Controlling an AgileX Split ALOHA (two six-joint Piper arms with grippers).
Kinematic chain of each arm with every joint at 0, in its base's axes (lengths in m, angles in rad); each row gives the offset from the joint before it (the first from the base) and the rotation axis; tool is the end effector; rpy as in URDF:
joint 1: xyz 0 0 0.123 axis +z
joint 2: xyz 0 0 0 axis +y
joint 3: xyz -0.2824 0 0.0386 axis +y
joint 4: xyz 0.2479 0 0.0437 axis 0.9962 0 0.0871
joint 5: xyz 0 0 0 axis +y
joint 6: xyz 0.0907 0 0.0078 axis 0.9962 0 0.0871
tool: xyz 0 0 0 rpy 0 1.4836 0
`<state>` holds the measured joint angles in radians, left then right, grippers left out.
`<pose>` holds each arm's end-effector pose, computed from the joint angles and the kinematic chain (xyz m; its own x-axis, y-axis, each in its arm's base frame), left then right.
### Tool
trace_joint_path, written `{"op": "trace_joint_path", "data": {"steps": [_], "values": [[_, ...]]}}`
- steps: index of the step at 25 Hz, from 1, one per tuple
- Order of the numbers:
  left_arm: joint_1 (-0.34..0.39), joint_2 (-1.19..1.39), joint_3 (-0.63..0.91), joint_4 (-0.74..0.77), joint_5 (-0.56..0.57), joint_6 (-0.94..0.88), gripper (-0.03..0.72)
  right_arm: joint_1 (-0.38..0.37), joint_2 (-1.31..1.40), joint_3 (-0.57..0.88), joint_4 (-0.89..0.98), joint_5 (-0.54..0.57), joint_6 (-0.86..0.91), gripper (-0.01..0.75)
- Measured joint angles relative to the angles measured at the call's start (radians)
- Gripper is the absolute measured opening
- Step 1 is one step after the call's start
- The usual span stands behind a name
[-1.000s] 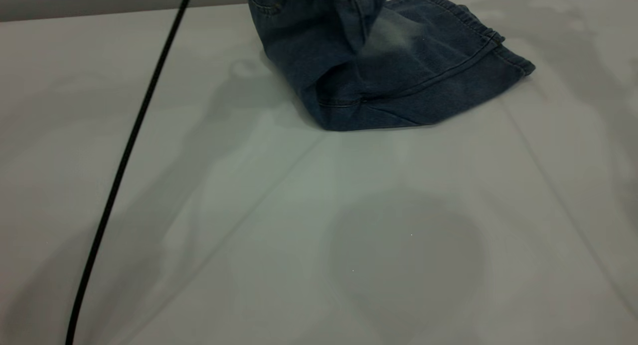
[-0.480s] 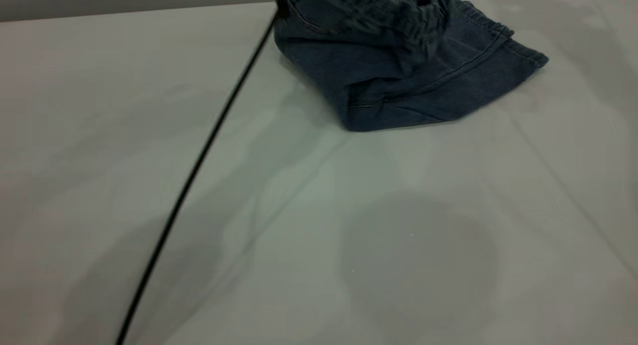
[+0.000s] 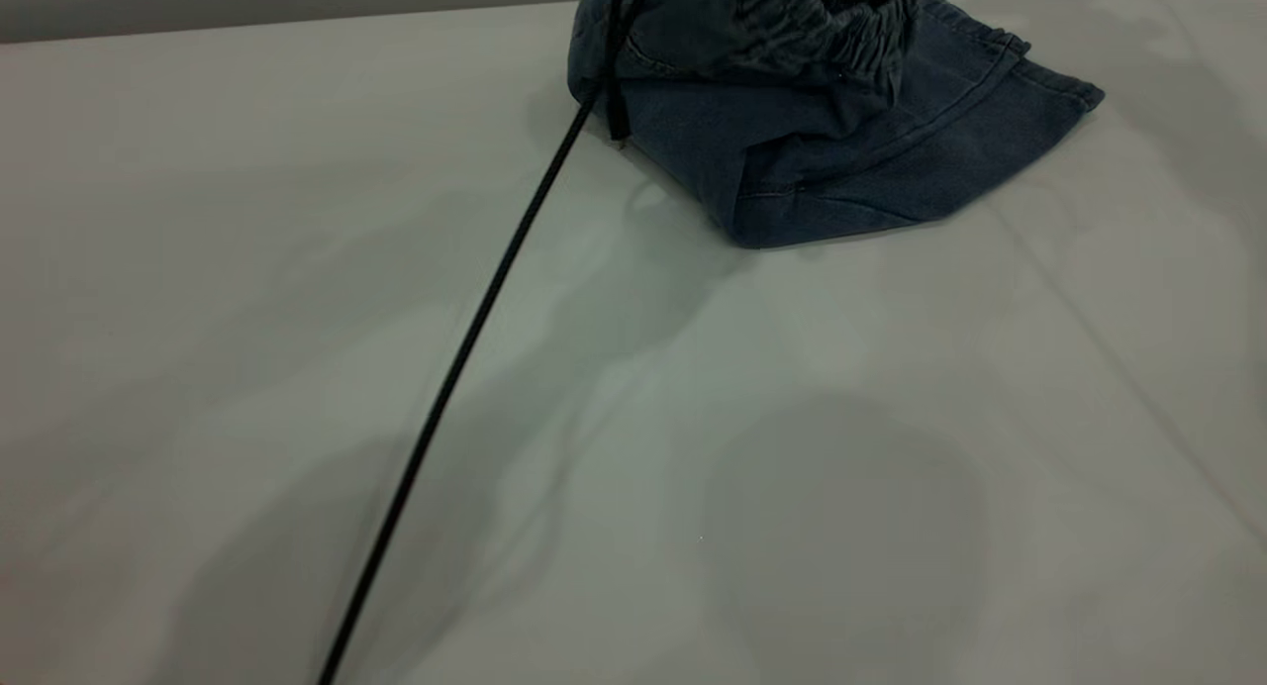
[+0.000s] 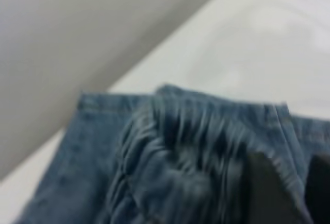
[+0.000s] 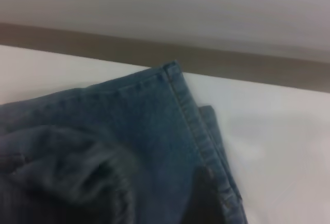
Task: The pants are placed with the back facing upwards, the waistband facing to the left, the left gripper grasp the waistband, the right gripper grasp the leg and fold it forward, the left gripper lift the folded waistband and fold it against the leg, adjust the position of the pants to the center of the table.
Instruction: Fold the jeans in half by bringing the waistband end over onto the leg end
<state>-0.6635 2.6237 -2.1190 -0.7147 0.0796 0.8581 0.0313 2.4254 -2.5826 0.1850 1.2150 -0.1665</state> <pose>0.4566 -0.3630 0.1058 -0.2643 0.3897 -0.8822 0.6970 0.7094 0.1046 0.5266 0.0322 0.2875 -0.8043 -0.1249 -0.5809 -0.2115 0.9738 0.0834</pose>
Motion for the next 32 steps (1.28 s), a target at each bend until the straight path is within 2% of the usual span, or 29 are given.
{"op": "trace_joint_path", "data": {"steps": [3,6,11,13,17,19,24,26,29,32], "values": [[-0.009,0.000,0.000,0.003,-0.059,-0.001,0.399,0.000,0.000,0.000,0.000,-0.002,0.000,0.480],[-0.021,0.000,0.000,0.004,-0.107,-0.001,0.501,0.000,0.000,0.000,0.000,-0.015,-0.001,0.480],[-0.028,-0.037,0.001,0.004,-0.170,-0.002,0.553,0.000,0.000,0.000,0.000,-0.036,-0.003,0.480],[-0.027,-0.074,0.001,-0.001,-0.149,-0.004,0.557,0.000,0.000,0.000,-0.001,-0.038,-0.012,0.480],[-0.011,-0.146,0.000,0.021,-0.009,-0.067,0.559,-0.001,0.000,0.000,-0.004,-0.038,-0.021,0.480],[0.004,-0.174,0.000,0.068,0.121,-0.116,0.559,-0.001,-0.003,0.000,-0.006,-0.038,-0.029,0.480],[0.036,-0.188,-0.001,0.299,0.474,-0.306,0.560,-0.002,-0.026,-0.052,-0.010,-0.003,-0.031,0.480],[0.036,-0.175,0.000,0.407,0.572,-0.407,0.560,-0.003,-0.042,-0.076,0.002,0.008,-0.031,0.480],[0.036,-0.148,0.000,0.552,0.672,-0.534,0.560,-0.003,-0.079,-0.089,0.029,0.007,-0.031,0.480],[0.035,-0.110,0.000,0.641,0.706,-0.620,0.560,-0.001,-0.129,-0.089,0.047,0.007,-0.031,0.480]]}}
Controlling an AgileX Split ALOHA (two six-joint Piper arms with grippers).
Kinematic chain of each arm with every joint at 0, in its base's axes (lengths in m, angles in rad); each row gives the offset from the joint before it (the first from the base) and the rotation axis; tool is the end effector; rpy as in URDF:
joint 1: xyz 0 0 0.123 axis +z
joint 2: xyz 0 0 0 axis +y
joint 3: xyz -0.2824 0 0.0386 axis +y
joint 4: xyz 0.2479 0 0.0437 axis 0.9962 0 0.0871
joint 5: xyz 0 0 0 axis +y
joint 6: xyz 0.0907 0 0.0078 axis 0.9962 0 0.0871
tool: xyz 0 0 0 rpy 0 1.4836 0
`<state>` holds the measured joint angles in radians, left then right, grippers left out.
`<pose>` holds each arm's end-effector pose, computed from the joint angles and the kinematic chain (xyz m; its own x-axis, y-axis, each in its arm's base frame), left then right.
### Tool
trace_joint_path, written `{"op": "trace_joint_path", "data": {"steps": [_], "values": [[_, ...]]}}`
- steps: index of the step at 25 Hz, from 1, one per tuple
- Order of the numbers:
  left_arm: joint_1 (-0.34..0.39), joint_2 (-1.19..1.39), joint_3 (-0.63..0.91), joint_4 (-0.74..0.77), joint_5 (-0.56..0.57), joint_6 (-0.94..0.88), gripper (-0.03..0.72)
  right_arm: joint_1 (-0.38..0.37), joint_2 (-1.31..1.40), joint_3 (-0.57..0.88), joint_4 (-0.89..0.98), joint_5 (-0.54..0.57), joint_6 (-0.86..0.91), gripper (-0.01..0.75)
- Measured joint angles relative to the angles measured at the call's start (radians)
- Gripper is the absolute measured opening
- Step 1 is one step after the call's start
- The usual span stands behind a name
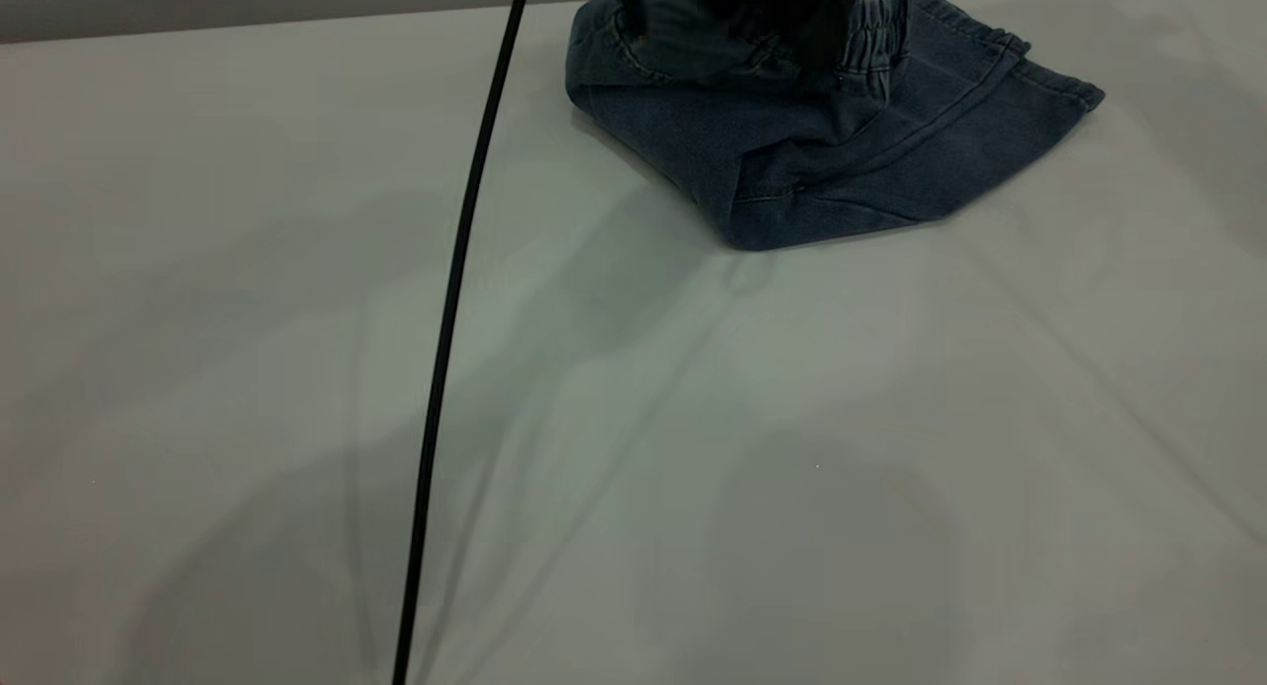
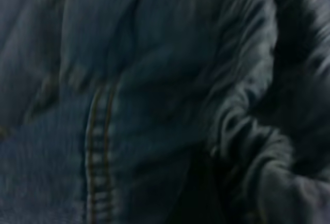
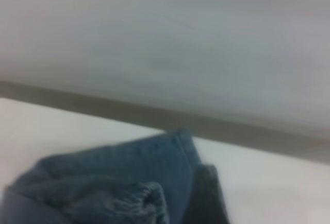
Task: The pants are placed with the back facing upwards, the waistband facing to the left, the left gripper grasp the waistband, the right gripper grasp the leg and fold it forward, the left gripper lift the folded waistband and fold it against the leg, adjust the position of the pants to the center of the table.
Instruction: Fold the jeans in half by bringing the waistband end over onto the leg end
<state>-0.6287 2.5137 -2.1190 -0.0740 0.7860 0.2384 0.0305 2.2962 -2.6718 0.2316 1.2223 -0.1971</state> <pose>0.4328 -0.3206 0.1219 -0.5933 0.6598 -0.4612 0.7291 0.6833 0.0396 0.4949 0.0348 0.3796 -0.6554 -0.1338 -0.7434 -0.2656 0.9622 0.0610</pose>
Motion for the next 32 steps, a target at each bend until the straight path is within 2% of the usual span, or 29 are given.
{"op": "trace_joint_path", "data": {"steps": [6,11,14,21,27,32], "values": [[-0.001,0.039,0.000,0.023,-0.089,-0.017,0.560,-0.001,-0.105,0.000,0.001,0.000,0.000,0.480],[-0.001,0.033,-0.057,0.029,-0.074,-0.012,0.560,-0.001,-0.143,0.000,0.017,0.000,0.005,0.480],[-0.002,0.042,-0.066,0.056,-0.114,-0.012,0.560,-0.001,-0.143,0.001,0.020,0.000,0.008,0.480],[-0.002,0.110,-0.067,0.074,-0.361,-0.011,0.560,0.000,-0.143,0.002,0.086,0.000,0.011,0.480],[-0.004,0.163,-0.067,0.074,-0.624,-0.011,0.557,0.000,-0.143,0.002,0.106,0.000,0.010,0.480],[-0.004,0.140,-0.068,0.081,-0.732,-0.007,0.544,0.000,-0.142,0.002,0.106,0.000,0.009,0.480]]}}
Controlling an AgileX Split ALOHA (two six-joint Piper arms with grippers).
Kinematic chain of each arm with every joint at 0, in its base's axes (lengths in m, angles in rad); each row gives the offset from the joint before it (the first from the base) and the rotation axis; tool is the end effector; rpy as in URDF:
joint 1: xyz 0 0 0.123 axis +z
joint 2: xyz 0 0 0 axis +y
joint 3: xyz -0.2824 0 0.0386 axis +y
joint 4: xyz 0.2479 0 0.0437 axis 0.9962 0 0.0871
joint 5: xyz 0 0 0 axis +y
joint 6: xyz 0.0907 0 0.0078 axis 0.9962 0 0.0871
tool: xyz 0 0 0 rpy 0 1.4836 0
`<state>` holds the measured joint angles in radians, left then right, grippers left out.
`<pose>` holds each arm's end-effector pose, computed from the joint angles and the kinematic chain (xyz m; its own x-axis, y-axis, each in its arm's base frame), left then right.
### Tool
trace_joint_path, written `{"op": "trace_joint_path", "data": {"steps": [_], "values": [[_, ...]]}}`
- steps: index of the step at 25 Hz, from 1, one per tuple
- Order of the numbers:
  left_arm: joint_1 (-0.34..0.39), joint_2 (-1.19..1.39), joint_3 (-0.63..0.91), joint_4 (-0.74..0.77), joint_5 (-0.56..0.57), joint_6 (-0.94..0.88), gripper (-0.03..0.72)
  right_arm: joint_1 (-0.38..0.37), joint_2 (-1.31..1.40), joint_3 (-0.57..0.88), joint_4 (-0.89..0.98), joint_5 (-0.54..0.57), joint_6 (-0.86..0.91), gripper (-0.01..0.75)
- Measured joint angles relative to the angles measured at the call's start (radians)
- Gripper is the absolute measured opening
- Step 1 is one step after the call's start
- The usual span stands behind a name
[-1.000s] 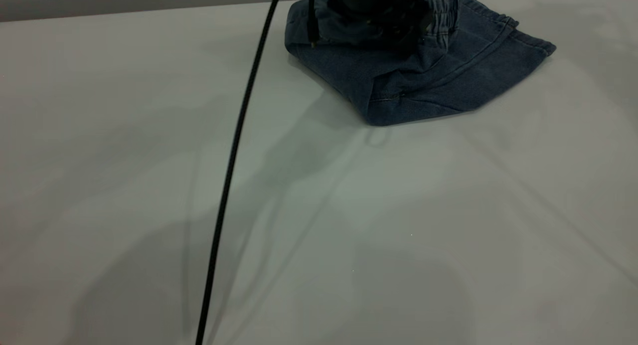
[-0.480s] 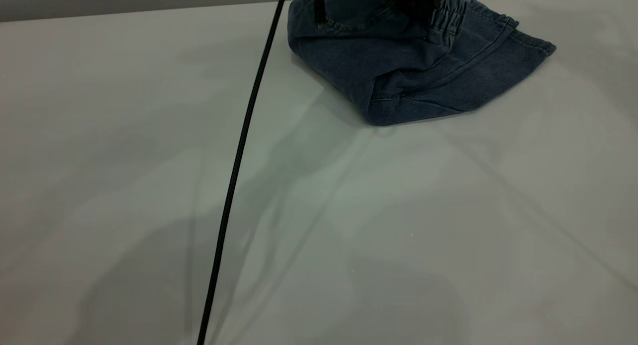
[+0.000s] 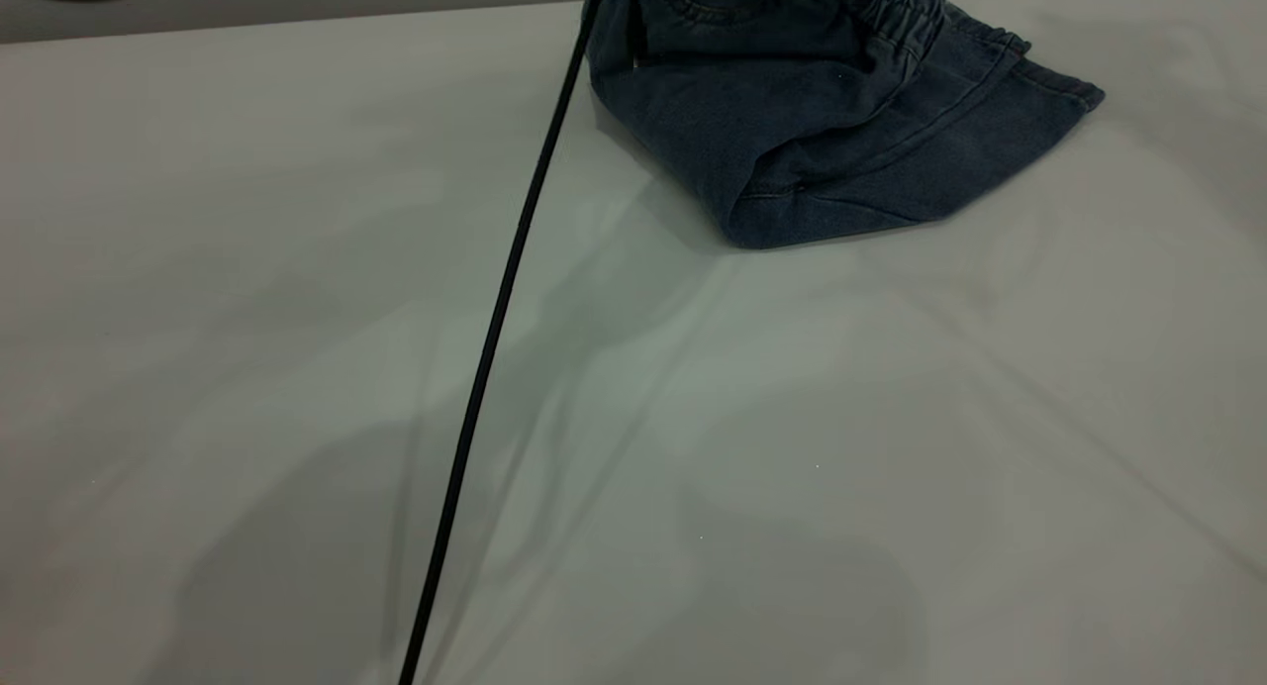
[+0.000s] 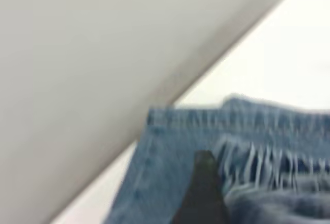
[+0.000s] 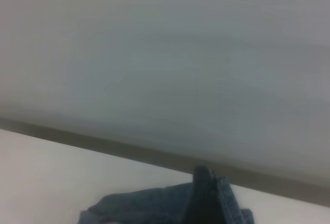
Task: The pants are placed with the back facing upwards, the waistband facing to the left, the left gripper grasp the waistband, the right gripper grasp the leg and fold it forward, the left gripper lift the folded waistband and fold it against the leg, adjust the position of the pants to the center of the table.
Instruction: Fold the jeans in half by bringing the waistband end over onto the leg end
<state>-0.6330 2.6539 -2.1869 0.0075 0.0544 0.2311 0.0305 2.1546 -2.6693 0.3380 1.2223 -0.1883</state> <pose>0.4766 -0.3497 0.1102 -0.1898 0.4324 -0.8815 0.6547 0.7248 0.2146 0.4523 0.0422 0.4484 -0.5444 -0.0820 -0.8348 -0.3241 0.9385 0.1192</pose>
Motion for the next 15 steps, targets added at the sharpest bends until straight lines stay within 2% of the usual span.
{"op": "trace_joint_path", "data": {"steps": [4,7,15], "values": [[0.000,-0.041,-0.005,-0.001,-0.014,0.002,0.543,0.000,0.000,0.000,0.000,0.000,-0.002,0.480],[0.000,-0.082,-0.010,-0.001,0.060,-0.001,0.542,0.000,0.000,0.000,-0.001,0.000,-0.002,0.480],[0.003,-0.114,-0.011,-0.002,0.494,-0.010,0.542,0.000,0.000,0.000,-0.001,-0.001,-0.004,0.480]]}}
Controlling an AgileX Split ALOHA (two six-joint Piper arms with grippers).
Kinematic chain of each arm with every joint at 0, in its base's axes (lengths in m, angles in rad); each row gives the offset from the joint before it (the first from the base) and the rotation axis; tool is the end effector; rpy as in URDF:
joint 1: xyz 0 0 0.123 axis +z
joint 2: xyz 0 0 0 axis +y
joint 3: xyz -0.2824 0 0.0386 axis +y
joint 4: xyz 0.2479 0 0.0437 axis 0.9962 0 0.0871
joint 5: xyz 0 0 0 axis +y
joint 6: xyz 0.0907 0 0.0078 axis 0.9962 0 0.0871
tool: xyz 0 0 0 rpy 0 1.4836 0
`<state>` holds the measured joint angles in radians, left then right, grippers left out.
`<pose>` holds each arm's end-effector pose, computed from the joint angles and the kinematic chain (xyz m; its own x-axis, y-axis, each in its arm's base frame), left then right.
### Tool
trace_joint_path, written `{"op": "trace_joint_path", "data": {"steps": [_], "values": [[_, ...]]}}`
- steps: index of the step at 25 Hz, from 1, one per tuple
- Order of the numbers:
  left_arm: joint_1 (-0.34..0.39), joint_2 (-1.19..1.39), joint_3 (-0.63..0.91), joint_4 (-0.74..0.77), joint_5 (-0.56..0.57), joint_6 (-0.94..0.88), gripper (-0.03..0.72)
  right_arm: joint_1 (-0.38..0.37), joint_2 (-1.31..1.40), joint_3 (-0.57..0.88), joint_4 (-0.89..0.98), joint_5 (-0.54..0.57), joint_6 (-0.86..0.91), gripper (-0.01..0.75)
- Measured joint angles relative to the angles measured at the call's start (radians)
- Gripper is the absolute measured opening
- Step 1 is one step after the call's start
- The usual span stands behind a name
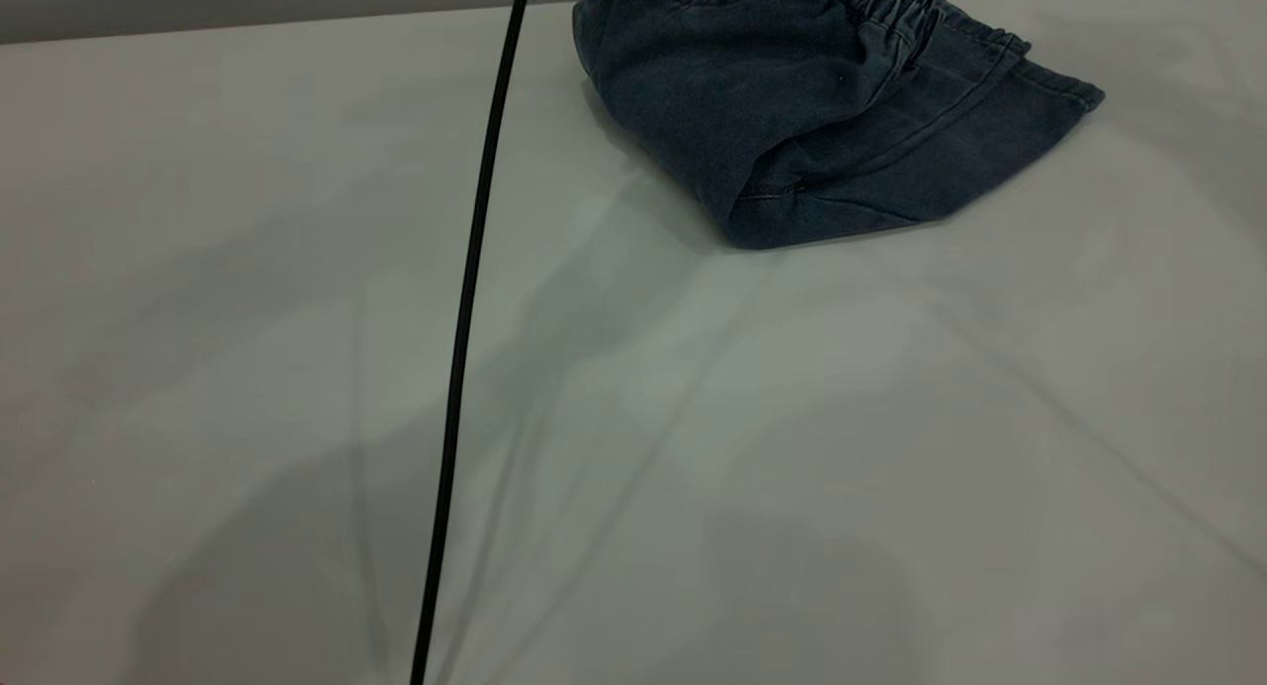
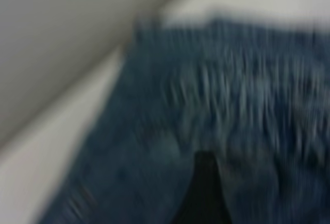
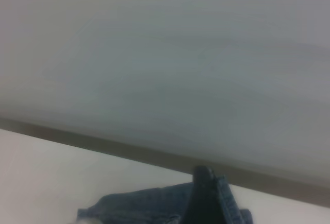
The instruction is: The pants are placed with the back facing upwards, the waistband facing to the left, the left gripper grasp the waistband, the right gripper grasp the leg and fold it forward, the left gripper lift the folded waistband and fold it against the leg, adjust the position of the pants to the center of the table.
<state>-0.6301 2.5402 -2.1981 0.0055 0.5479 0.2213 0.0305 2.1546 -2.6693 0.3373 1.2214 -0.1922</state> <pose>0.4575 -0.3333 0.1434 -0.4347 0.5944 -0.6766 0.7029 0.6936 0.1577 0.4524 0.0421 0.4484 -0.5425 -0.0856 -0.8357 -0.3257 0.9384 0.1153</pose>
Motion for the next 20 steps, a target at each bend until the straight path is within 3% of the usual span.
{"op": "trace_joint_path", "data": {"steps": [2,7,14,20], "values": [[0.000,0.025,0.001,-0.006,0.074,0.000,0.542,0.000,0.000,0.000,0.001,0.000,0.000,0.480],[-0.003,0.070,-0.002,-0.013,0.091,-0.019,0.542,0.000,0.000,0.000,0.024,0.000,0.000,0.480],[-0.003,0.137,-0.001,-0.013,-0.138,-0.022,0.540,0.000,0.000,0.000,0.033,0.000,0.000,0.480],[-0.003,0.145,0.001,-0.006,-0.138,-0.022,0.540,0.000,0.000,0.000,0.034,0.000,0.000,0.480]]}}
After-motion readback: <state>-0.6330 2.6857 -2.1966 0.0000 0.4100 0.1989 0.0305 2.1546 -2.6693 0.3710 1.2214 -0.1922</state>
